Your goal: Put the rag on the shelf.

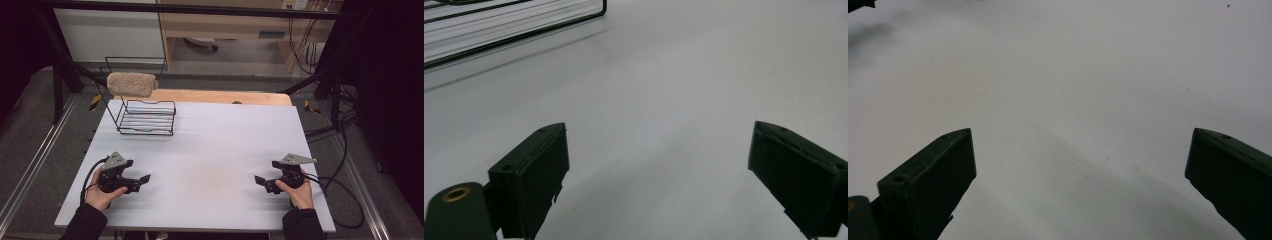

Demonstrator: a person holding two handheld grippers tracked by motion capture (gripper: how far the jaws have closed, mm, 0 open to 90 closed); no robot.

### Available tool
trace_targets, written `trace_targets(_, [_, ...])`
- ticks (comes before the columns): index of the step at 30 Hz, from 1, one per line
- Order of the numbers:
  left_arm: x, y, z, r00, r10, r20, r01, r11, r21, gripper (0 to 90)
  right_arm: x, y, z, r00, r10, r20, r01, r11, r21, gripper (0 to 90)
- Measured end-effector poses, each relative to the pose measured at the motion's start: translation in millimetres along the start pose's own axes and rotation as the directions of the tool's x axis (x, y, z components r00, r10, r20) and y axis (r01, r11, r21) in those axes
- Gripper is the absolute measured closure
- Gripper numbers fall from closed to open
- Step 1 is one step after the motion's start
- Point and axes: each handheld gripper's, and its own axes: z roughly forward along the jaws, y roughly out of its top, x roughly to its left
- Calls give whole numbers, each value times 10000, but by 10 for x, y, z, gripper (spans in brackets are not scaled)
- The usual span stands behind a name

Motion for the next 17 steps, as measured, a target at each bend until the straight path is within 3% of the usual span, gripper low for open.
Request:
trace_targets(6, [-4, -30, 0, 10000, 8, 43, -8, 10000, 86, 91, -35, -117, -69, 9998, 209, 29, -209, 9997, 131, 6])
trace_targets(17, [-16, -52, 3, 9999, 85, 92, -86, 9999, 120, 87, -30, -128, -91, 9998, 189, 63, -190, 9997, 119, 6])
